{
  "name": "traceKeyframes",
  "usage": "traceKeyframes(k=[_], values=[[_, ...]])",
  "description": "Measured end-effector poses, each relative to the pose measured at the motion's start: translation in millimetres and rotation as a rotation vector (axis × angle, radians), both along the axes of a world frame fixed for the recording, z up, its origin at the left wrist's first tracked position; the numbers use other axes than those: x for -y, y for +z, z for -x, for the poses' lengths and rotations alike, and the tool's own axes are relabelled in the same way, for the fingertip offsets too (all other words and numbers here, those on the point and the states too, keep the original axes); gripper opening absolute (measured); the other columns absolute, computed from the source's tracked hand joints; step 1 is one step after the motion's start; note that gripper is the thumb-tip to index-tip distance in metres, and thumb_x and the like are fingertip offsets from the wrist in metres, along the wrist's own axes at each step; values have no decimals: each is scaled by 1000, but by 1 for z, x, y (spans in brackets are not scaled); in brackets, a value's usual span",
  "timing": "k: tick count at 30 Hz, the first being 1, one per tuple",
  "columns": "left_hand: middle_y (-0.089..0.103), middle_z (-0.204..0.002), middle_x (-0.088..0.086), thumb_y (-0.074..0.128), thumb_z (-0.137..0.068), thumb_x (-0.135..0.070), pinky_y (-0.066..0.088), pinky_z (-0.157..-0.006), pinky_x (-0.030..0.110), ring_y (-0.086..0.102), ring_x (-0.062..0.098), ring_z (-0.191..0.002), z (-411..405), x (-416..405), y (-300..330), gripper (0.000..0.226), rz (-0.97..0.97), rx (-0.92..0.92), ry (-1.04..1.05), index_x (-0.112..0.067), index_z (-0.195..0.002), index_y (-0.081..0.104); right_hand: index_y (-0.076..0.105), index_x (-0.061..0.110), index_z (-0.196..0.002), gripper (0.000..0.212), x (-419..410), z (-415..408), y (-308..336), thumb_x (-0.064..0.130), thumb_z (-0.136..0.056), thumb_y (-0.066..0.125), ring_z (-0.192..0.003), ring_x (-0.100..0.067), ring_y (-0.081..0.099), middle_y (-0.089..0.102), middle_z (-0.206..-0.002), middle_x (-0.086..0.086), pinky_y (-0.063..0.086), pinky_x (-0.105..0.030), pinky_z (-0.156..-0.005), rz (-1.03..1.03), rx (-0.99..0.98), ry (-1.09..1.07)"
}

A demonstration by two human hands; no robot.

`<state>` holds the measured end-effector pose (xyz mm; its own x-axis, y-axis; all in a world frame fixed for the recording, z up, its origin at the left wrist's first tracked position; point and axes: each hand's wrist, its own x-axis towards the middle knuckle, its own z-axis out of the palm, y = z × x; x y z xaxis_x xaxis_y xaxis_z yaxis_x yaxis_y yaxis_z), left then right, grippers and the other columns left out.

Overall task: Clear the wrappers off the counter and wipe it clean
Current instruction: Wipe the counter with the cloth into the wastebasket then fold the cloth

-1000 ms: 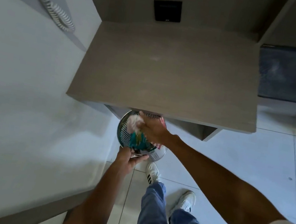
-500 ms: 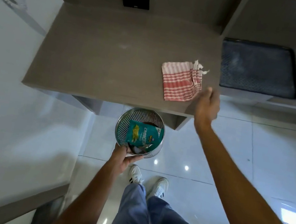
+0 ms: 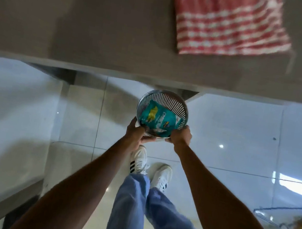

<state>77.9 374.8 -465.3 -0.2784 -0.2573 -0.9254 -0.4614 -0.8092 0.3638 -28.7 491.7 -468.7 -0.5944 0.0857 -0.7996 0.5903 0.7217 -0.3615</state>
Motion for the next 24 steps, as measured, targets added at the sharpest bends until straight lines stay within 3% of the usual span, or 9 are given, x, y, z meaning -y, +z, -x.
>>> traceKeyframes(k=[5,9,12,13,15,17,19,22,24], values=[[55,-151,19,44,-97,16,57,-100,61,63,45,-129,28,14,-86,63,54,3,-147,-17,-150,42,54,9,-125,29,8,20,-95,18,-97,57,-91,-38,76,70,-118,-18,66,-53,-77,38,-7,-62],[59,-149,12,51,-106,-7,57,-104,53,62,40,-131,35,23,-82,38,62,59,-293,-22,-141,47,52,11,-129,32,5,23,-93,17,-99,58,-97,-34,74,69,-123,-16,66,-48,-80,62,13,-76],[64,-142,14,53,-103,-18,56,-107,48,63,38,-128,23,16,7,35,369,255,-526,-18,-138,57,51,12,-133,39,-2,13,-2,14,-94,55,-106,-37,68,70,-123,-17,60,-43,-85,16,-189,166],[68,-137,14,55,-101,-15,56,-106,44,66,36,-123,14,9,53,33,508,242,-566,-15,-133,63,52,13,-134,41,-7,3,43,12,-94,55,-108,-34,67,70,-124,-15,58,-41,-86,47,-306,251],[74,-127,8,57,-98,-3,58,-96,29,72,24,-110,-7,-9,147,30,761,85,-592,-10,-123,71,54,16,-134,39,-21,-22,130,10,-95,52,-118,-19,59,65,-133,-6,57,-36,-96,148,-527,365],[75,-120,2,59,-92,6,56,-83,11,71,15,-102,-25,-22,240,32,938,-49,-550,-9,-118,72,55,18,-131,34,-35,-40,212,14,-97,49,-128,-4,45,55,-142,1,48,-22,-105,232,-744,402],[70,-117,-4,59,-89,-1,52,-74,4,68,10,-97,-25,-28,305,33,1064,-117,-422,-17,-118,67,55,16,-127,28,-43,-37,272,18,-100,49,-129,-8,46,52,-140,-1,47,-17,-101,330,-999,363],[64,-124,3,58,-89,-14,50,-76,4,65,14,-100,20,-9,361,41,1175,-169,-288,-20,-130,59,51,14,-125,25,-25,13,333,22,-102,49,-118,-4,47,54,-129,-4,50,-22,-92,356,-1161,255],[58,-137,12,59,-87,-4,55,-97,23,62,26,-119,66,11,370,59,1136,-122,-294,-15,-144,51,49,17,-128,30,5,57,358,25,-99,53,-116,-5,46,55,-130,-5,48,-27,-96,278,-1089,241]])
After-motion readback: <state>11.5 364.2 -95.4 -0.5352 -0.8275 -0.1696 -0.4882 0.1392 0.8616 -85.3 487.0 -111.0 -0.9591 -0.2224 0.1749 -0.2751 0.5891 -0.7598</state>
